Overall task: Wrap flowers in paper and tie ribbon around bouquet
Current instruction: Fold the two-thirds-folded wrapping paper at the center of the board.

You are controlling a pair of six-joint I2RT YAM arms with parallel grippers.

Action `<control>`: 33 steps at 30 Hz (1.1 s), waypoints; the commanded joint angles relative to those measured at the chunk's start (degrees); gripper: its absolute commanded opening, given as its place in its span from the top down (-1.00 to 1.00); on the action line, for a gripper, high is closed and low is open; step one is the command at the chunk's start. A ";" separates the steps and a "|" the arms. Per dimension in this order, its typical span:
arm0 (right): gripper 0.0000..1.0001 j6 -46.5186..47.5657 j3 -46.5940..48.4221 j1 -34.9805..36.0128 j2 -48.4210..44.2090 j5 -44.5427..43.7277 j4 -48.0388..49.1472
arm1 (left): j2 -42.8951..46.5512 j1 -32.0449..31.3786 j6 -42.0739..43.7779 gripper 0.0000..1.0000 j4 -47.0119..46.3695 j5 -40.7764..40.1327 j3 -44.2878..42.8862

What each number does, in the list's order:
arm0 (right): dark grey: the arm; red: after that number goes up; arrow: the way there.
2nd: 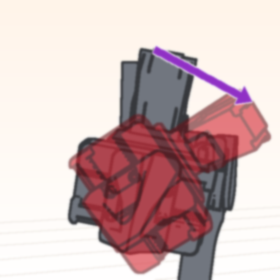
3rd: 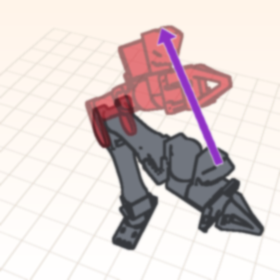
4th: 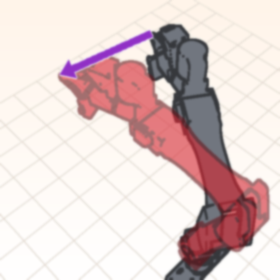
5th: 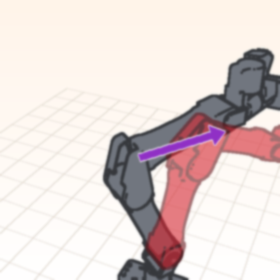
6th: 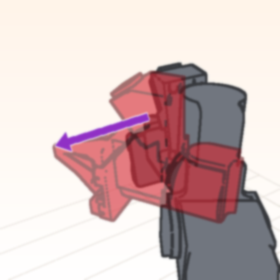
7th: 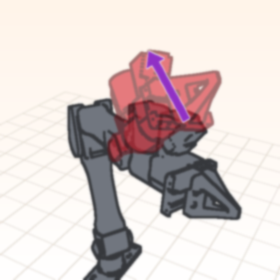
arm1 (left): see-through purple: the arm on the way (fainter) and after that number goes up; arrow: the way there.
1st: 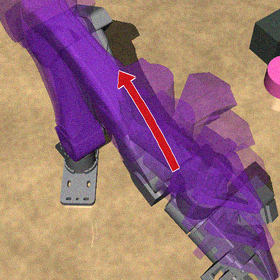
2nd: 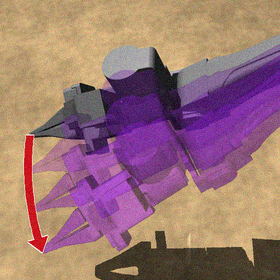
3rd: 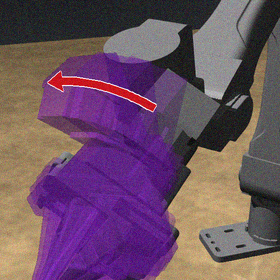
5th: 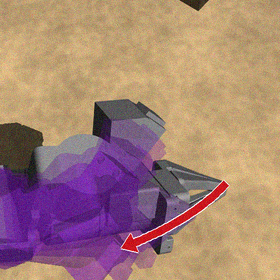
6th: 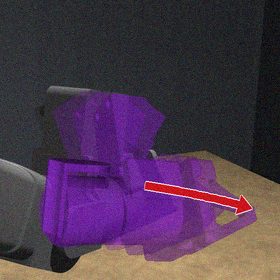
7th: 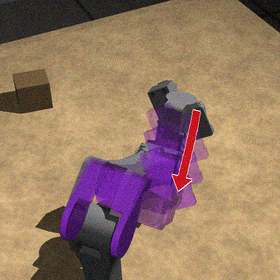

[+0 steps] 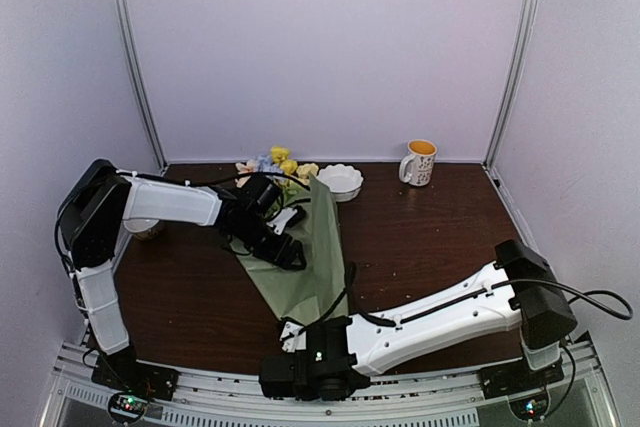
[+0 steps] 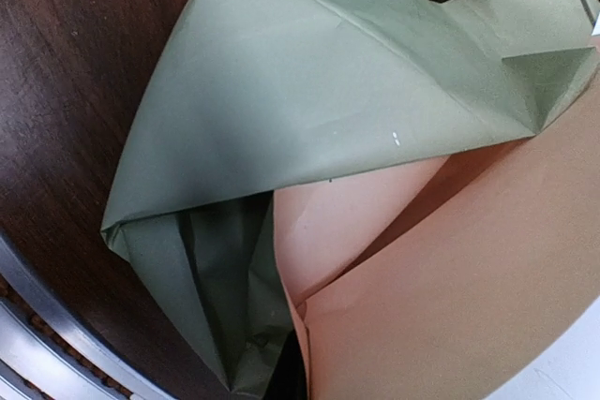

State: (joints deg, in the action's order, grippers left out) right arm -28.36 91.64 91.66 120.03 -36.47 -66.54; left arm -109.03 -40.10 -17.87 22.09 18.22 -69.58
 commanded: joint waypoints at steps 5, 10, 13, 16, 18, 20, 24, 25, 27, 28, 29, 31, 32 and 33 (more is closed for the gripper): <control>1.00 3.81 5.58 1.37 -0.30 -6.16 -1.54 | -2.58 -0.52 1.81 -0.51 1.95 -3.49 -1.63; 1.00 13.21 8.03 2.76 1.56 -5.69 3.43 | -3.48 -0.53 1.28 -0.51 0.94 -3.16 -1.76; 1.00 17.55 9.15 4.06 3.60 -5.52 4.55 | -4.08 -0.44 1.17 -0.51 0.38 -2.92 -2.31; 1.00 20.46 9.08 4.71 5.33 -3.29 5.33 | -4.72 -0.47 1.67 -0.51 1.02 -2.98 -3.25; 1.00 23.27 8.85 4.70 6.44 -0.73 6.56 | -4.62 -0.34 1.86 -0.51 0.74 -2.57 -3.36; 1.00 25.89 10.07 4.91 8.18 -0.09 6.54 | -4.30 0.04 1.83 -0.51 0.37 -1.64 -3.45; 1.00 30.33 11.80 5.03 11.62 -0.57 6.45 | -2.26 0.37 3.15 -0.51 0.01 0.13 -3.72; 1.00 31.17 11.81 5.09 12.18 -0.13 6.53 | -1.12 0.42 3.51 -0.51 0.06 0.52 -3.60; 1.00 32.12 11.49 4.98 13.06 1.59 6.48 | 1.46 0.81 4.13 -0.52 -0.02 1.69 -3.16; 1.00 32.44 11.16 4.92 13.30 2.74 6.50 | 2.83 1.14 4.47 -0.52 -0.03 2.24 -3.03; 1.00 32.65 10.92 4.71 13.58 4.15 6.56 | 3.99 1.67 4.89 -0.52 0.00 2.99 -2.99; 1.00 32.76 10.68 4.39 13.97 6.30 6.59 | 6.39 2.77 5.83 -0.54 0.47 4.25 -3.28; 1.00 32.82 10.71 4.29 14.11 6.97 6.48 | 6.97 3.49 6.25 -0.54 1.26 4.46 -3.65; 1.00 32.72 10.82 4.17 14.27 7.23 6.43 | 8.20 4.37 6.66 -0.54 2.08 4.76 -4.16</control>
State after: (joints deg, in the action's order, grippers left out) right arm 2.87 101.91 95.55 132.68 -35.24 -61.43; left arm -106.69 -38.46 -14.04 24.27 20.25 -72.38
